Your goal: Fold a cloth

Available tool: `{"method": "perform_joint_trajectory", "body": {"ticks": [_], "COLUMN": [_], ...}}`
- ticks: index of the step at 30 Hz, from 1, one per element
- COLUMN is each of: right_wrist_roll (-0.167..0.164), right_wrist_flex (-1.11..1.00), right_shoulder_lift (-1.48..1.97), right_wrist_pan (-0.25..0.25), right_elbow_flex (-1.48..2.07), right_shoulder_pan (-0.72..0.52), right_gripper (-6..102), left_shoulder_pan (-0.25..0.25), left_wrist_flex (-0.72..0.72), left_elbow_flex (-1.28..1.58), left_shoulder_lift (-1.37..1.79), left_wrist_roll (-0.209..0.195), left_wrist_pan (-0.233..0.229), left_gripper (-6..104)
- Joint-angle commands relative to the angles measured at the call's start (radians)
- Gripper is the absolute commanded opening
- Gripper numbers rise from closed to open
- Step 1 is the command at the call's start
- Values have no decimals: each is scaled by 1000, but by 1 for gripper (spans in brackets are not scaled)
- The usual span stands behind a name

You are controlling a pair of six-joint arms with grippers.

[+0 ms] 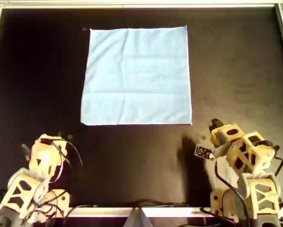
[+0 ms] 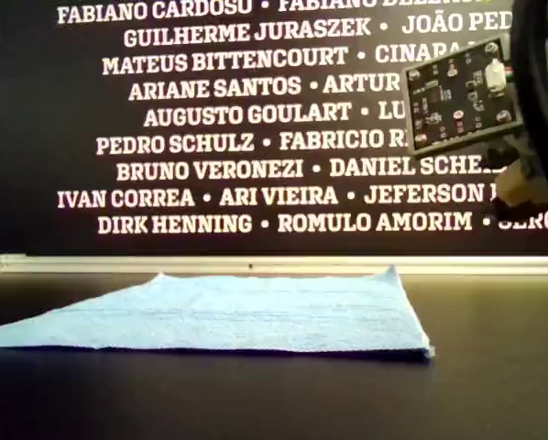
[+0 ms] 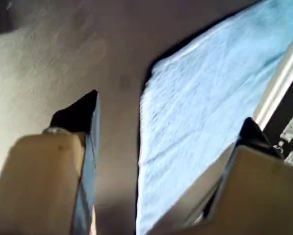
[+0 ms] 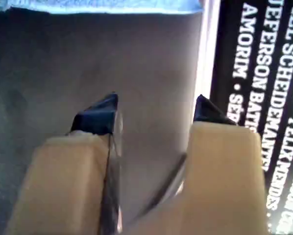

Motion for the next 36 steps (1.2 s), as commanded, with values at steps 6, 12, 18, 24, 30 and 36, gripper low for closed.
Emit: {"method": "perform_joint_trajectory", "body": {"ticks": [6,12,18,24,30,36], "right_wrist_roll": [9,9,9,9,12,12], "right_wrist_flex": [-67,-69,-77,-75,-77,-77], "right_shoulder_lift": [29,-121,-604,-867,-976,-1109], "right_wrist_pan": [-14,-14,-15,-20,-12,21], "right_elbow_flex": [-63,-201,-325,-449,-540,-627], "right_shoulder_pan": [12,15,15,150,279,279], "right_gripper": [61,61,61,61,61,61], "left_shoulder_pan": [0,8,2,-2,-67,-75], "left_wrist_flex": [-127,-218,-403,-462,-462,-468], "left_elbow_flex": [-137,-225,-417,-445,-440,-449], "left_shoulder_lift": [17,-341,-923,-1006,-1017,-1023], "left_wrist_roll": [38,184,179,103,87,86], "left_wrist_pan": [2,3,2,6,103,169], "left_gripper": [98,99,99,99,99,99]}}
